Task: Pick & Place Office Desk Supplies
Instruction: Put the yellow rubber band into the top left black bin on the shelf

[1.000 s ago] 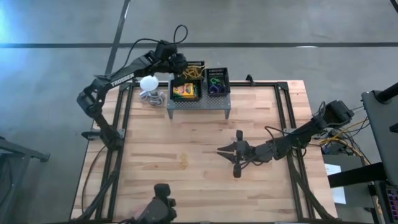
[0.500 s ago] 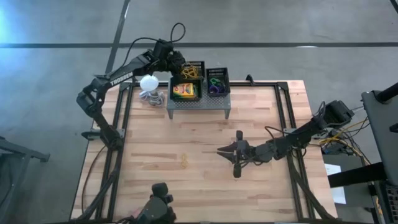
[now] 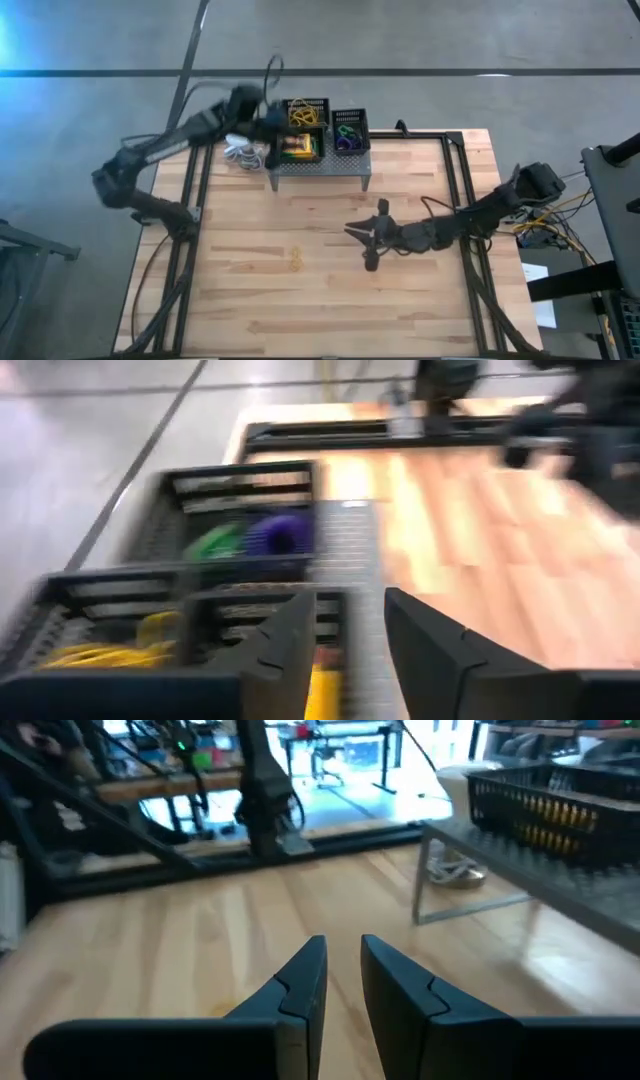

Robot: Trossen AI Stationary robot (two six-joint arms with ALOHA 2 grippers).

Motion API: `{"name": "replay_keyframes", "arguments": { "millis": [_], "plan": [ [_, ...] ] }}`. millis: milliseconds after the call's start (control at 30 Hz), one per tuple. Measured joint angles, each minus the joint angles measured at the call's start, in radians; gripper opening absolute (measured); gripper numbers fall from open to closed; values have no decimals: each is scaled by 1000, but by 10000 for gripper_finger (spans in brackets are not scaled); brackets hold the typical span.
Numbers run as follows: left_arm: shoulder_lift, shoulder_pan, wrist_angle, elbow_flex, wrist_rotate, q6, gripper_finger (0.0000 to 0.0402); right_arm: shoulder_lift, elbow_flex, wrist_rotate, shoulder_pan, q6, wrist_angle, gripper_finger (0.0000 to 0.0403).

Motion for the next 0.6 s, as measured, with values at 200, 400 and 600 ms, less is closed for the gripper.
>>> {"name": "replay_keyframes", "arguments": {
  "millis": [200,400,600],
  "plan": [
    [-228,-348,258,-357,-289,-69,105,126,0,-200,-109,-14,76,81],
    [-348,-733,450,-624,-661,-269,104,284,60,-460,-213,-46,148,118],
    [-356,-1006,490,-768,-990,-568,103,440,240,-705,-276,-162,79,149]
  ]
}}
